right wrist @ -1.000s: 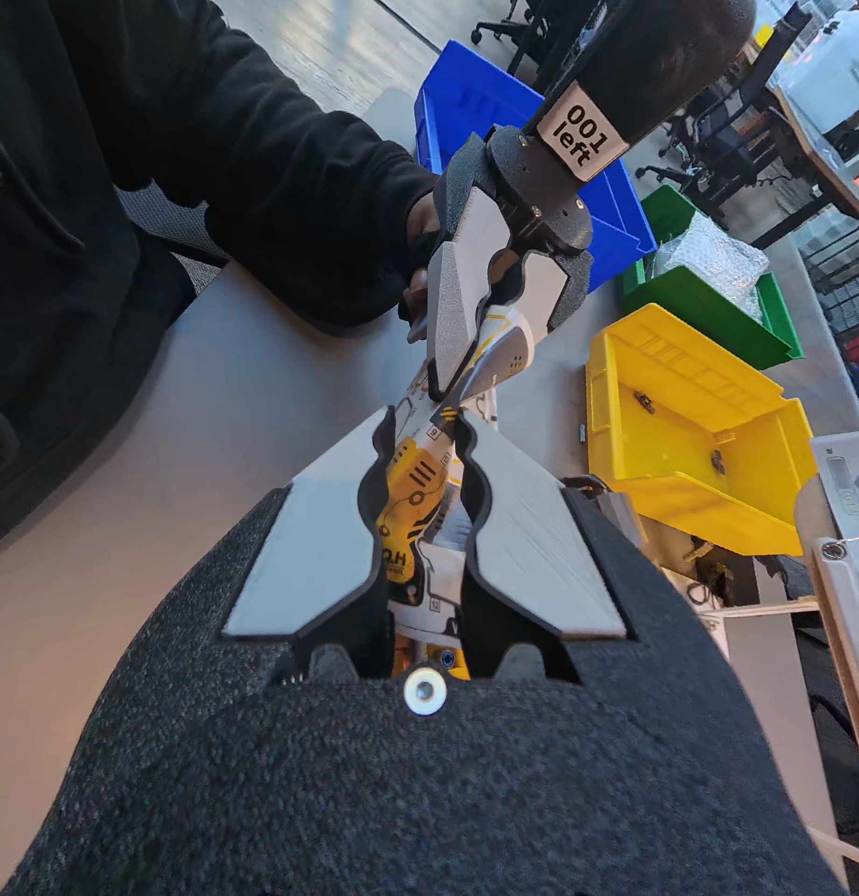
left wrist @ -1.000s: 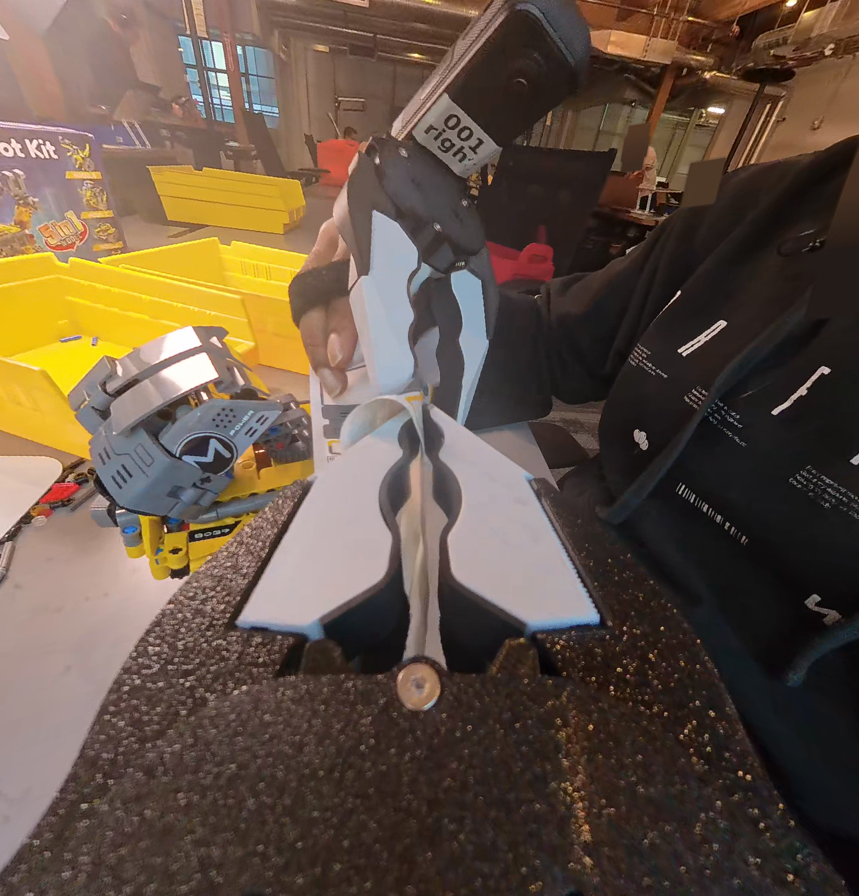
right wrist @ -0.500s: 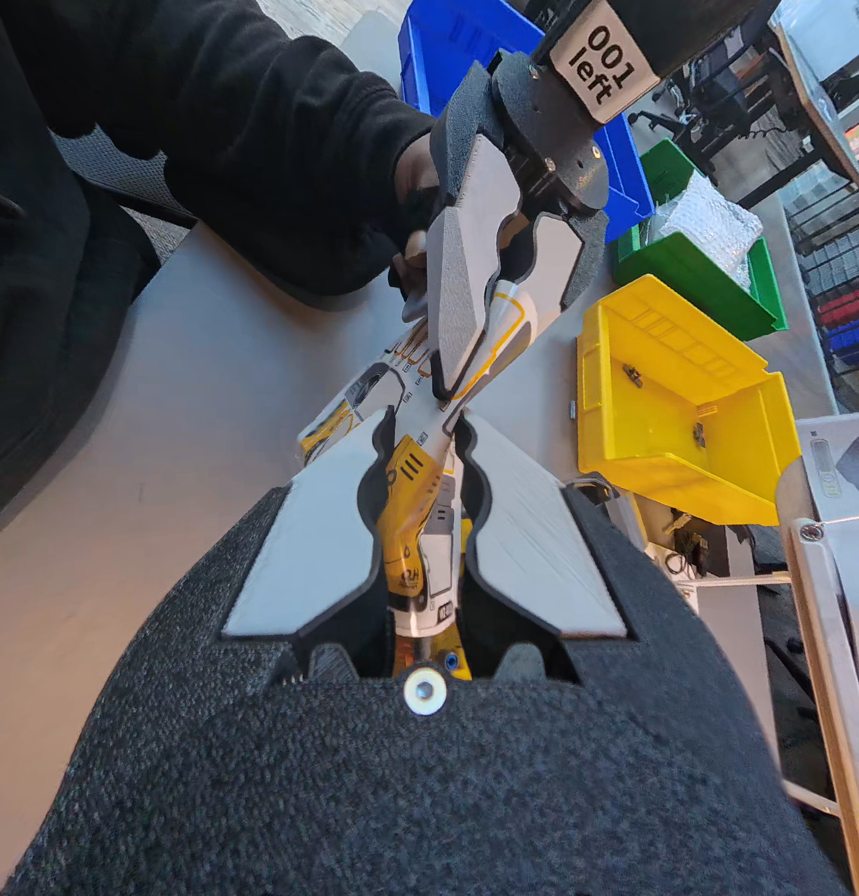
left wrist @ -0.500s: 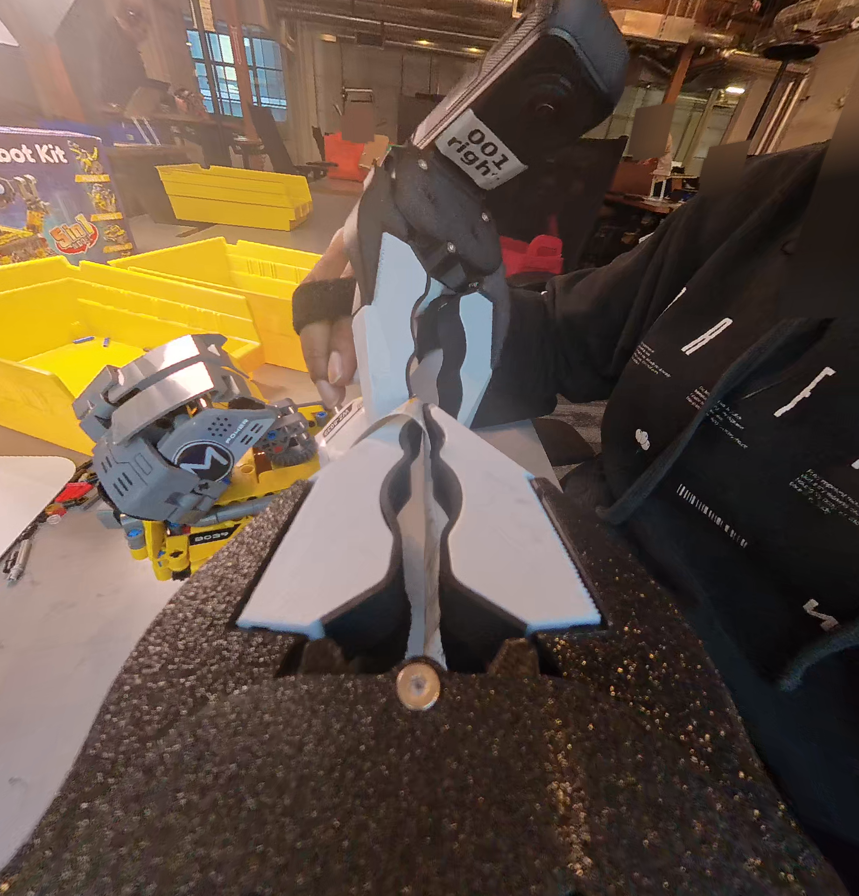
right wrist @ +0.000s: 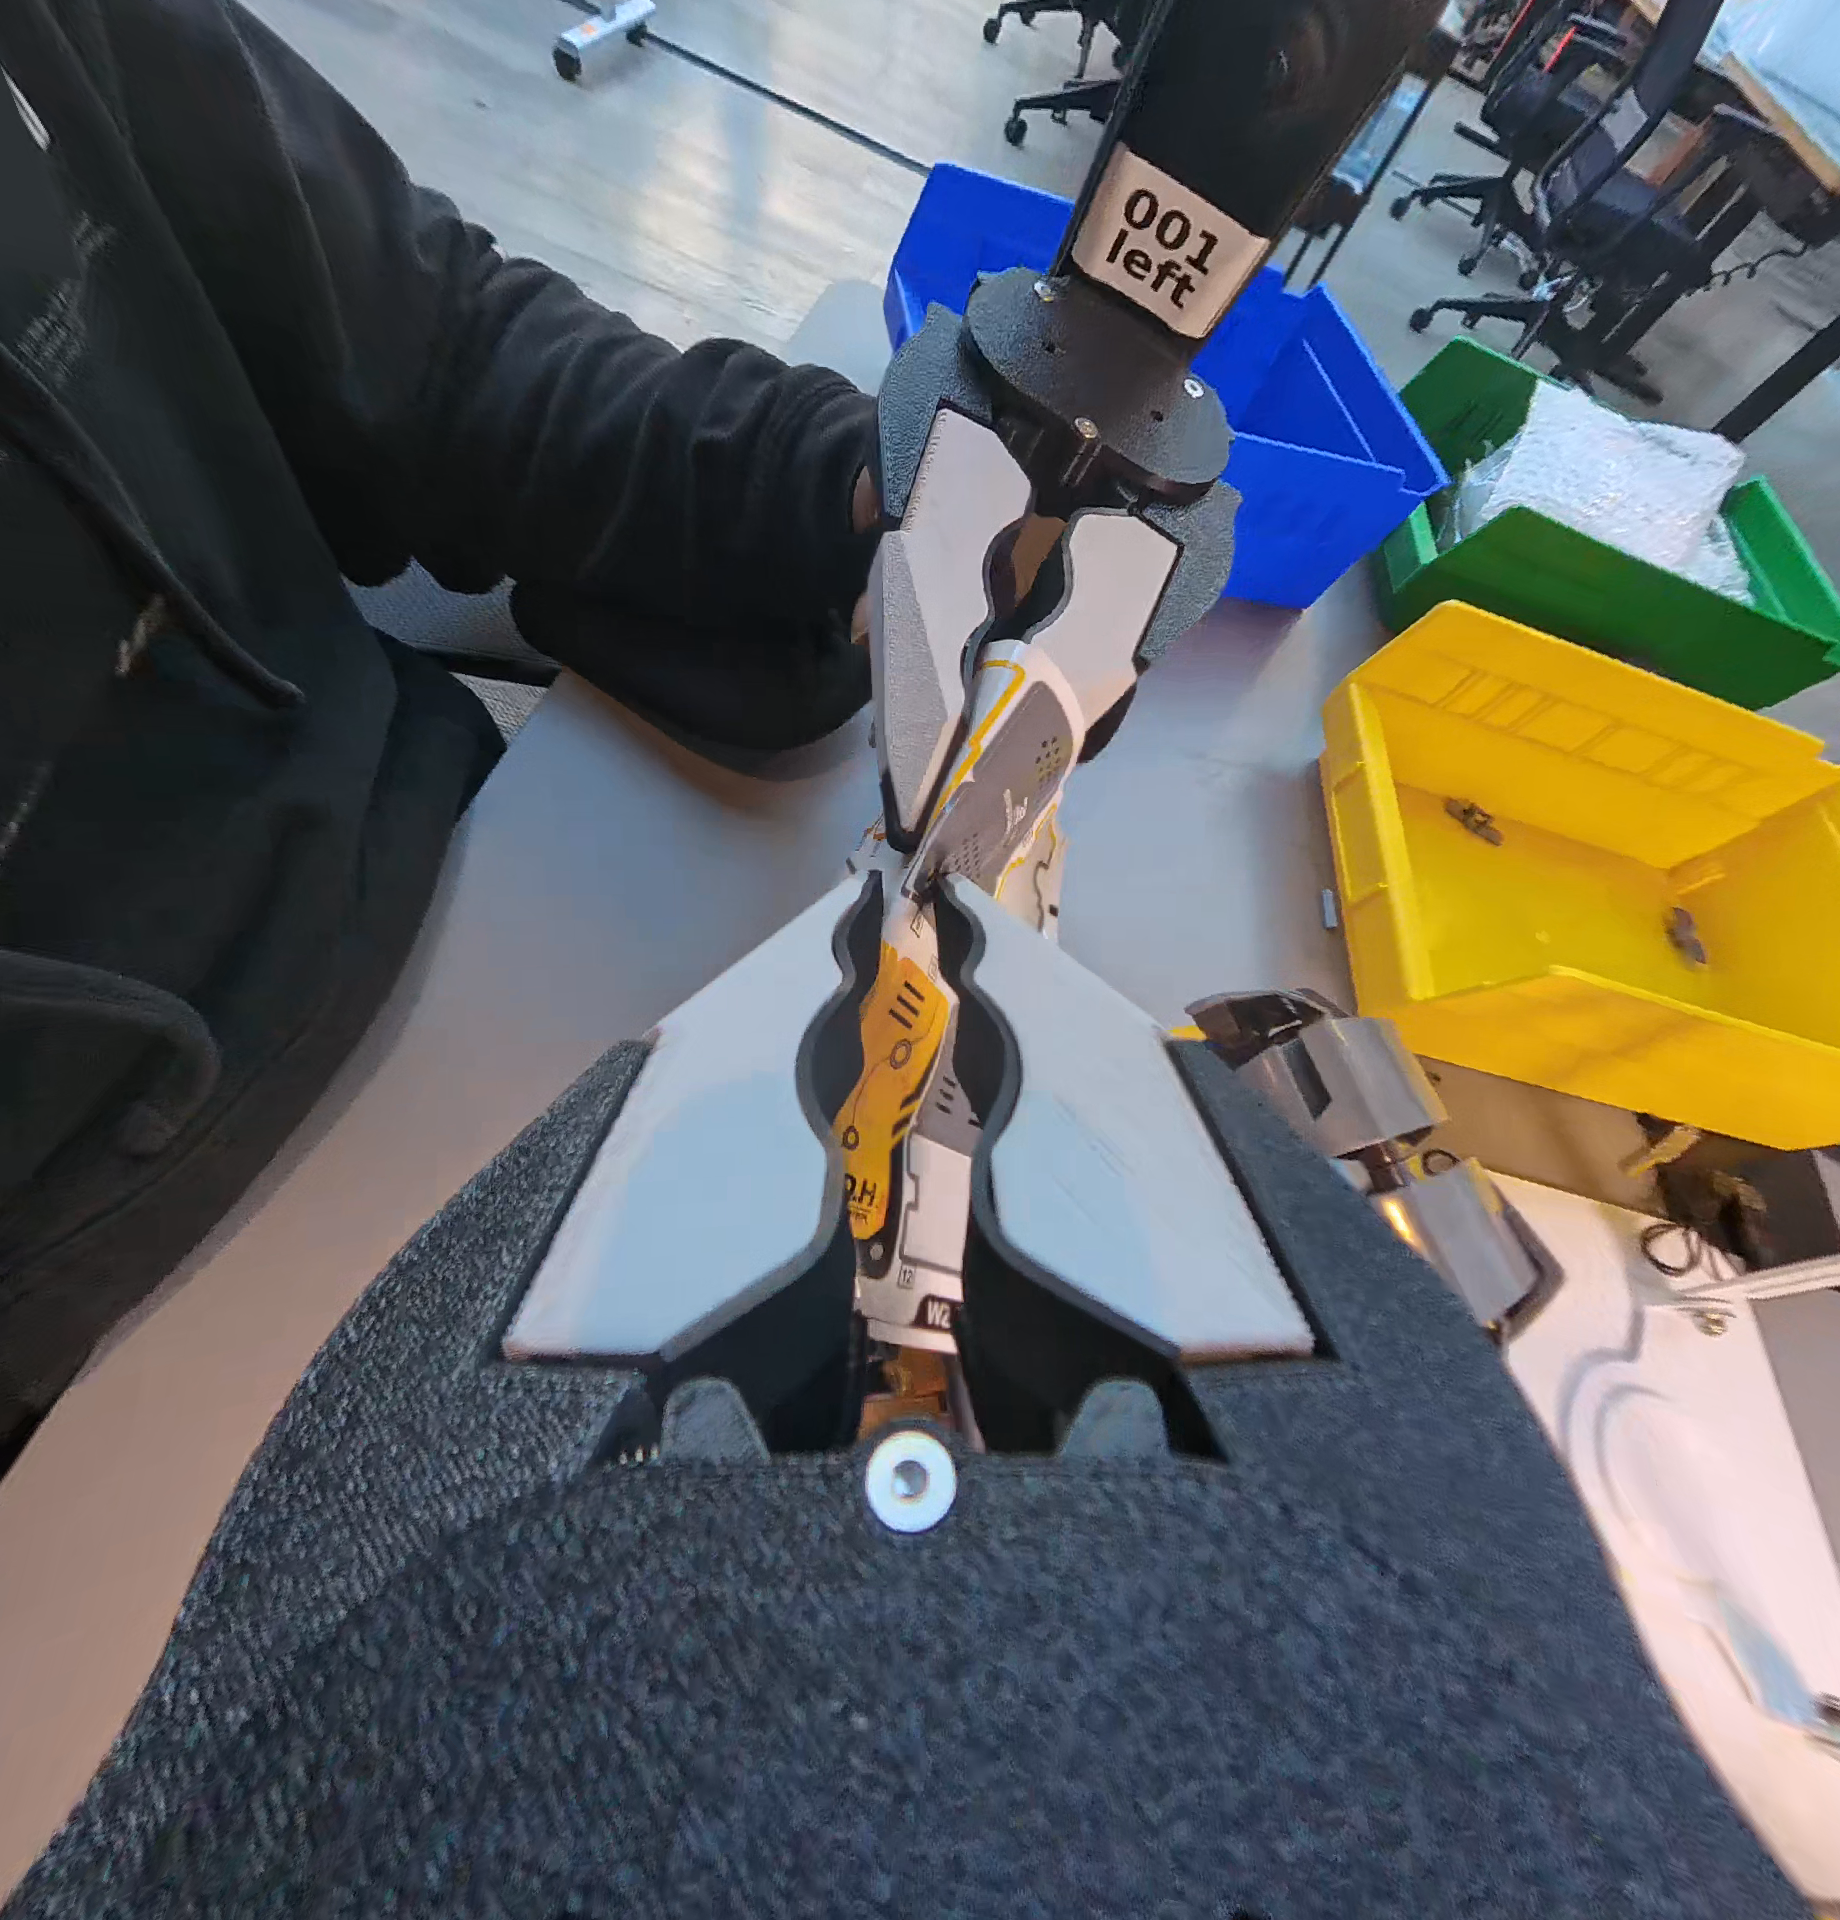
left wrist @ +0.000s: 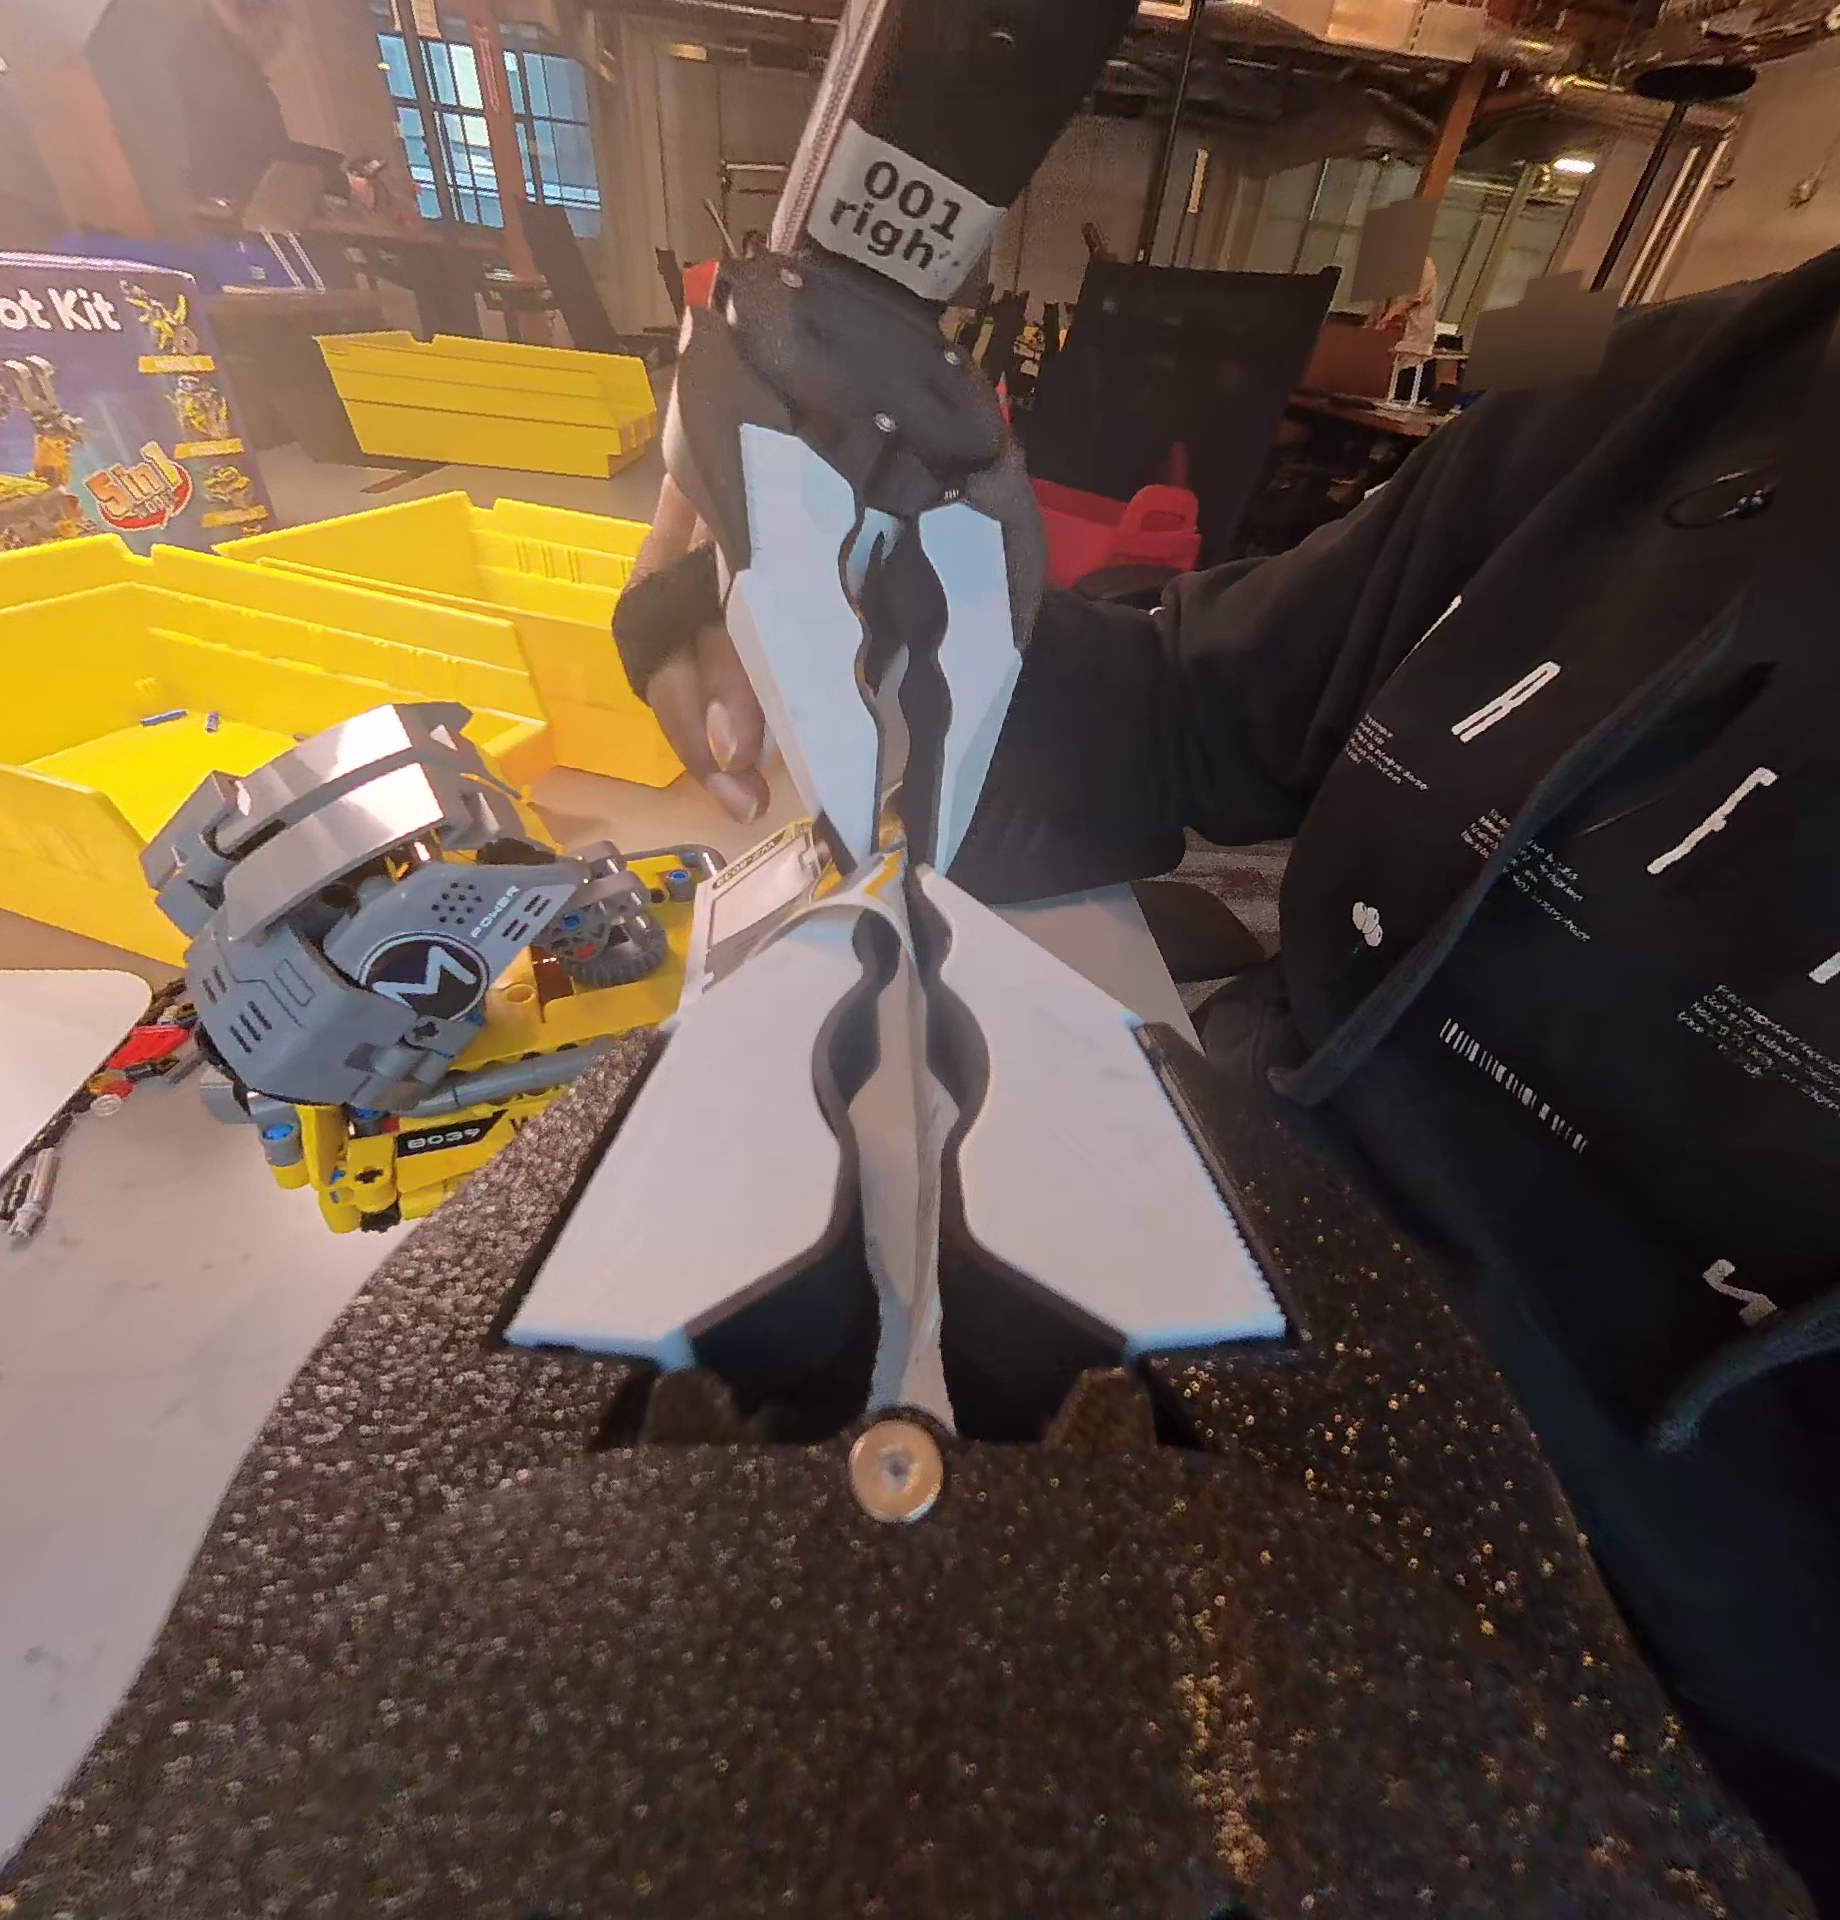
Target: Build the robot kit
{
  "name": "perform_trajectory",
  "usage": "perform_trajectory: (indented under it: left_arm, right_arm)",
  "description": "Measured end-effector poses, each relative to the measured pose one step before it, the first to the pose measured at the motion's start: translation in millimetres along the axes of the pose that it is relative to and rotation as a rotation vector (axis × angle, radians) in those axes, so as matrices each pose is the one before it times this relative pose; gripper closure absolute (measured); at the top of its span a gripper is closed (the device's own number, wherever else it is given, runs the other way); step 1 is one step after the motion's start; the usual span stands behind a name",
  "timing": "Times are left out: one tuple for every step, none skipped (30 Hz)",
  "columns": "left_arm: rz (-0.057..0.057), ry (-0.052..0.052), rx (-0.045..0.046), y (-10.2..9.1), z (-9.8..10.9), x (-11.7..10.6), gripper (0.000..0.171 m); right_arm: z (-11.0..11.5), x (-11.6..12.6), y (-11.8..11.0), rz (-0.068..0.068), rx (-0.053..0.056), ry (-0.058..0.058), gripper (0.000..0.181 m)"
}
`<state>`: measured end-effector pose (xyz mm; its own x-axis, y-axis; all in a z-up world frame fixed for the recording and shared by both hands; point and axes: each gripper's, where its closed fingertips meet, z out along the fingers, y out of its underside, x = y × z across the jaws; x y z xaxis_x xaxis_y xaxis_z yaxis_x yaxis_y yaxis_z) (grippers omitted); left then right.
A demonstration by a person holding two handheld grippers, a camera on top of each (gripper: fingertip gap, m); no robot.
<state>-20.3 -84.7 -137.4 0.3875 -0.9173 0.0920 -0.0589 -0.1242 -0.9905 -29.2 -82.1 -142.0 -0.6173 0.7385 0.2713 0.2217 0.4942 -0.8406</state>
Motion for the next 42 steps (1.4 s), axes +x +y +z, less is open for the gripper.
perform_trajectory:
  left_arm:
    - [-0.0023,0.0056,-0.00210,0.53,0.27,0.75,0.171]
    - [0.0009,0.0050,-0.00331,0.54,0.20,0.90,0.171]
    - [0.0036,0.0030,-0.00436,0.52,0.24,0.93,0.171]
    - [0.0043,0.0013,-0.00344,0.30,0.35,0.79,0.171]
    - [0.0027,0.0010,-0.00232,0.32,0.34,0.58,0.171]
    - [0.0011,0.0010,-0.00164,0.21,0.22,0.30,0.171]
    - [0.0002,0.0010,-0.00147,0.39,0.11,0.19,0.171]
    - [0.0004,0.0001,-0.00167,0.41,0.09,0.05,0.171]
    - [0.0008,0.0001,-0.00247,0.61,0.18,-0.06,0.171]
    - [0.0014,0.0002,-0.00290,0.57,0.25,0.18,0.171]
    - [0.0013,-0.0006,-0.00165,0.40,0.34,0.08,0.171]
    - [0.0011,-0.0018,-0.00231,0.47,0.42,-0.12,0.171]
    - [0.0013,-0.0002,-0.00303,0.55,0.40,-0.01,0.171]
    - [0.0006,0.0011,-0.00162,0.28,0.36,0.29,0.171]
    - [0.0008,0.0004,-0.00118,0.23,0.21,0.11,0.171]
    - [0.0017,-0.0016,-0.00155,0.20,0.13,-0.14,0.171]
    - [0.0012,-0.0016,-0.00163,0.32,0.05,-0.15,0.171]
    - [0.0007,-0.0009,-0.00171,0.32,0.08,-0.11,0.171]
    - [0.0015,-0.0015,-0.00277,0.55,0.11,-0.21,0.171]
    - [0.0016,-0.0008,-0.00283,0.56,0.11,-0.12,0.171]
    - [0.0009,0.0004,-0.00100,0.13,0.08,0.16,0.171]
    - [0.0007,0.0001,-0.00028,-0.06,0.02,0.10,0.171]
    - [0.0016,-0.0015,-0.00068,0.00,0.05,-0.06,0.171]
    - [0.0019,-0.0015,-0.00072,0.01,0.01,0.02,0.171]
    - [0.0012,-0.0007,-0.00072,0.11,-0.09,-0.08,0.171]
    - [0.0011,-0.0001,-0.00001,-0.09,-0.05,0.01,0.171]
    - [0.0012,-0.0004,0.00065,-0.14,-0.17,0.12,0.171]
    - [0.0014,-0.0008,0.00091,-0.18,-0.21,-0.10,0.171]
    - [0.0013,0.0011,0.00083,-0.26,-0.27,0.27,0.171]
    - [0.0014,-0.0010,-0.00015,-0.13,-0.30,-0.12,0.171]
    - [0.0012,-0.0037,-0.00237,0.41,-0.02,-0.66,0.171]
    - [0.0000,-0.0007,-0.00314,0.60,-0.03,-0.25,0.171]
    - [-0.0009,0.0034,-0.00235,0.77,0.15,0.18,0.171]
    - [-0.0010,0.0028,-0.00081,0.47,0.17,0.29,0.171]
    - [-0.0010,-0.0009,0.00097,0.19,-0.12,-0.27,0.171]
    - [-0.0013,-0.0022,0.00074,0.13,-0.30,-0.61,0.171]
    - [-0.0015,-0.0018,0.00053,0.05,-0.30,-0.62,0.171]
    - [-0.0023,0.0000,0.00344,-0.42,-0.44,-0.56,0.171]
    - [-0.0038,0.0008,0.00698,-1.15,-0.68,-0.29,0.171]
    - [-0.0034,-0.0015,0.00644,-1.31,-1.20,-0.58,0.171]
    - [-0.0018,-0.0045,0.00655,-1.36,-1.74,-1.12,0.171]
    - [-0.0029,-0.0047,0.00824,-1.72,-2.30,-1.01,0.171]
  right_arm:
    - [0.08,-1.19,-0.24,0.0191,0.0075,-0.0153,0.172]
    - [0.21,-1.28,-0.25,0.0191,0.0059,-0.0153,0.173]
    - [0.05,-1.13,0.04,0.0190,0.0049,-0.0152,0.173]
    - [0.00,-1.11,-0.04,0.0214,0.0058,-0.0160,0.173]
    - [-0.14,-0.93,-0.02,0.0207,0.0066,-0.0147,0.173]
    - [-0.02,-0.63,0.03,0.0195,0.0057,-0.0125,0.173]
    - [-0.13,-0.36,-0.10,0.0188,0.0049,-0.0115,0.173]
    - [-0.15,-0.35,-0.07,0.0199,0.0040,-0.0115,0.172]
    - [-0.28,-0.14,-0.26,0.0162,0.0057,-0.0094,0.173]
    - [-0.40,-0.42,-0.59,0.0128,0.0086,-0.0092,0.174]
    - [-0.54,-0.17,-0.48,0.0135,0.0078,-0.0076,0.175]
    - [-0.37,0.56,0.75,0.0130,-0.0017,-0.0037,0.175]
    - [-0.06,0.04,0.58,0.0094,0.0003,-0.0052,0.175]
    - [-0.19,-0.39,0.22,0.0087,0.0030,-0.0078,0.176]
    - [-0.20,-0.33,-0.15,0.0112,0.0052,-0.0082,0.176]
    - [-0.06,0.18,0.19,0.0140,0.0032,-0.0067,0.176]
    - [-0.13,0.43,0.17,0.0147,0.0032,-0.0051,0.176]
    - [-0.12,0.12,0.16,0.0178,0.0038,-0.0074,0.176]
    - [0.11,0.40,0.49,0.0240,0.0017,-0.0074,0.176]
    - [0.22,0.16,0.65,0.0283,0.0007,-0.0091,0.177]
    - [0.08,-0.06,0.06,0.0254,0.0040,-0.0103,0.177]
    - [-0.15,-0.15,-0.22,0.0221,0.0064,-0.0093,0.177]
    - [-0.15,0.20,-0.11,0.0219,0.0054,-0.0085,0.177]
    - [-0.27,0.28,-0.24,0.0200,0.0055,-0.0084,0.177]
    - [-0.23,0.31,-0.13,0.0141,0.0052,-0.0067,0.178]
    - [-0.15,-0.02,-0.39,0.0062,0.0060,-0.0066,0.178]
    - [-0.18,-0.15,-0.52,0.0050,0.0070,-0.0055,0.179]
    - [-0.23,0.13,-0.71,0.0079,0.0059,-0.0045,0.179]
    - [-0.24,-0.73,-0.98,0.0048,0.0075,-0.0085,0.180]
    - [-0.57,-0.48,-0.95,0.0029,0.0079,-0.0061,0.181]
    - [-0.52,0.86,-0.35,0.0040,0.0026,0.0021,0.181]
    - [-0.25,0.76,0.23,-0.0008,-0.0016,0.0040,0.181]
    - [-0.19,0.18,0.16,-0.0045,-0.0006,0.0021,0.181]
    - [-0.49,0.16,-0.88,-0.0018,0.0043,0.0026,0.181]
    - [-1.03,0.19,-1.24,-0.0015,0.0058,0.0014,0.181]
    - [-1.31,1.35,-1.20,-0.0034,0.0048,0.0099,0.181]
    - [-1.26,1.26,-0.98,-0.0072,0.0029,0.0109,0.181]
    - [-1.26,-0.55,-1.95,-0.0091,0.0086,0.0004,0.181]
    - [-1.44,-0.39,-2.65,-0.0097,0.0116,0.0028,0.181]
    - [-1.87,0.02,-3.52,-0.0112,0.0155,0.0053,0.181]
    - [-2.45,-1.28,-4.57,-0.0131,0.0212,-0.0007,0.181]
    - [-3.02,-0.66,-5.68,-0.0141,0.0265,0.0035,0.181]
